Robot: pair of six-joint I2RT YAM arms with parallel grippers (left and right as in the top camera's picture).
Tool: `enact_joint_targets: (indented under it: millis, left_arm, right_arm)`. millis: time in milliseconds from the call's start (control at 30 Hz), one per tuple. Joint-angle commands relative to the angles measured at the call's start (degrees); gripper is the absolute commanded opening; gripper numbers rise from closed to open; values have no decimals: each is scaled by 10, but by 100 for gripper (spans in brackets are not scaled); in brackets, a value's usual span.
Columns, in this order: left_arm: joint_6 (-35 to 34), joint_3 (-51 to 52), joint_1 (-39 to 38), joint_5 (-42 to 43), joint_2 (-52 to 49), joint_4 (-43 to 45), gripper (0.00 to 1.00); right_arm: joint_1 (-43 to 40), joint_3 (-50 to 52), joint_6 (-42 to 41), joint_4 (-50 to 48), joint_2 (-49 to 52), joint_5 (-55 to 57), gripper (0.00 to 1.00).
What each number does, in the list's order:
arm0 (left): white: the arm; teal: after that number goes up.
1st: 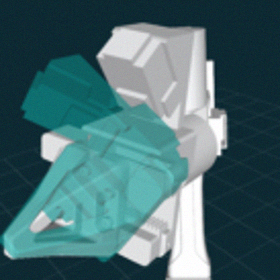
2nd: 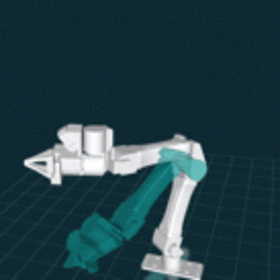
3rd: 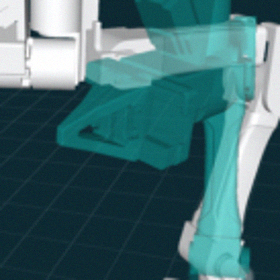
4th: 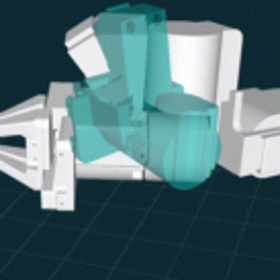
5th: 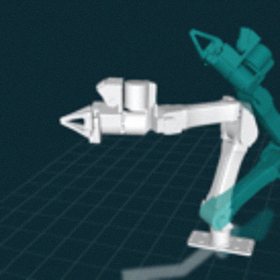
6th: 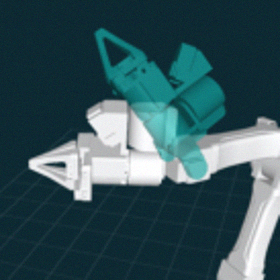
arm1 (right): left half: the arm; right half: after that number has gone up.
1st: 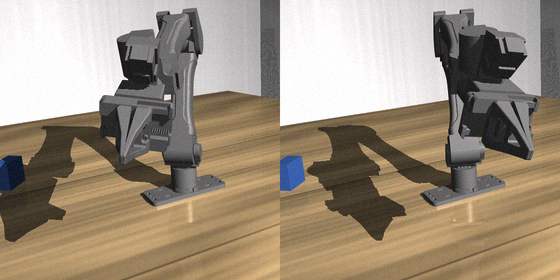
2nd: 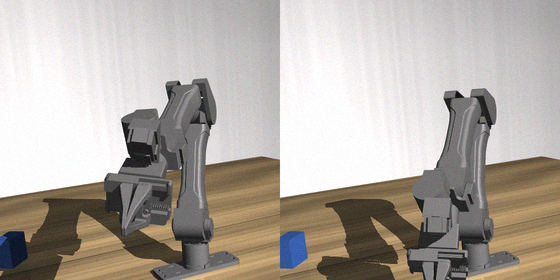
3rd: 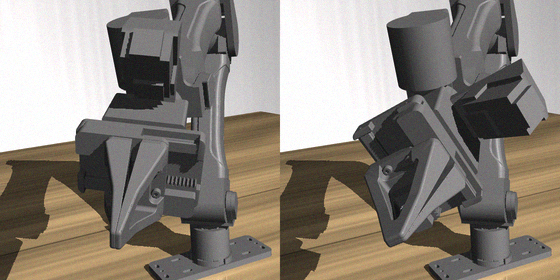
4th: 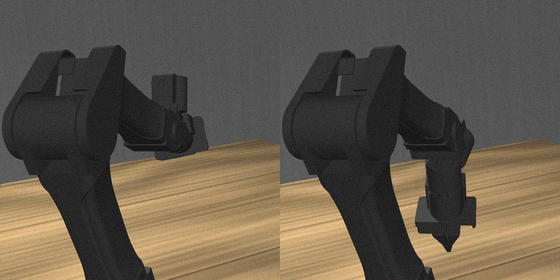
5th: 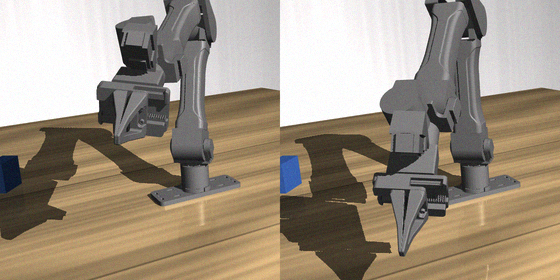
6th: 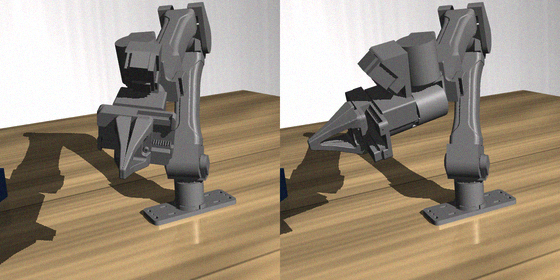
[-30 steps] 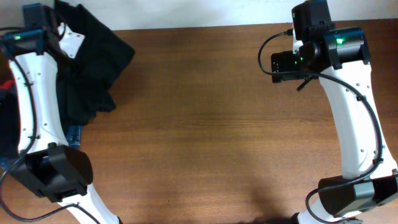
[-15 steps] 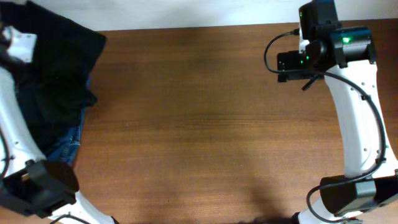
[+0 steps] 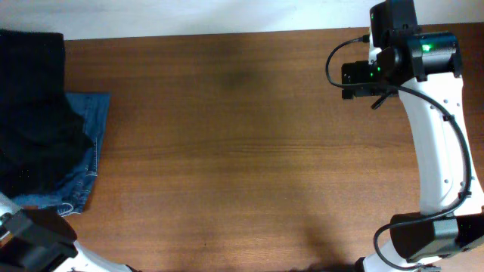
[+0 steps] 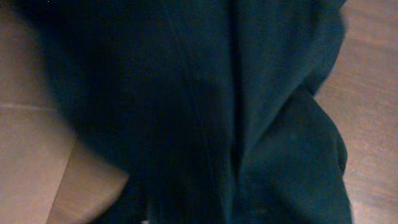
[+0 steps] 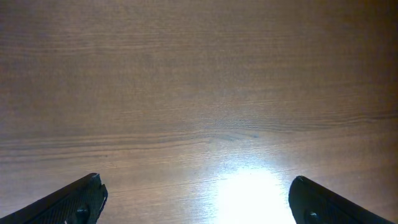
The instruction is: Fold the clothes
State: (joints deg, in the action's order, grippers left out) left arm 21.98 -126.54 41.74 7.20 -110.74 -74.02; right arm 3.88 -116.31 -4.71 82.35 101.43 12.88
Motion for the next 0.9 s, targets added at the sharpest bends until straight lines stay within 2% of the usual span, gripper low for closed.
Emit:
enact_joint_targets:
  millis: [0, 267, 467, 633, 767, 867]
  left_arm:
    - [-34, -7, 18, 25, 26, 2, 99]
    - [-64, -7, 29, 28, 26, 7, 99]
    - [-63, -7, 18, 120, 28, -2, 99]
    - [-53, -7, -59, 133, 43, -1, 99]
    - [-42, -7, -141, 125, 48, -1, 99]
    - [-43, -7, -203, 125, 47, -2, 99]
  right_arm:
    - [-2, -7, 0, 5, 2, 11, 98]
    - [-2, -7, 0, 10, 2, 11, 99]
    - [-2, -7, 0, 7, 2, -4, 99]
    - [-3, -7, 2, -45, 2, -26, 99]
    - [-22, -7, 39, -93, 2, -134, 99]
    - [-48, -7, 39, -119, 2, -165, 99]
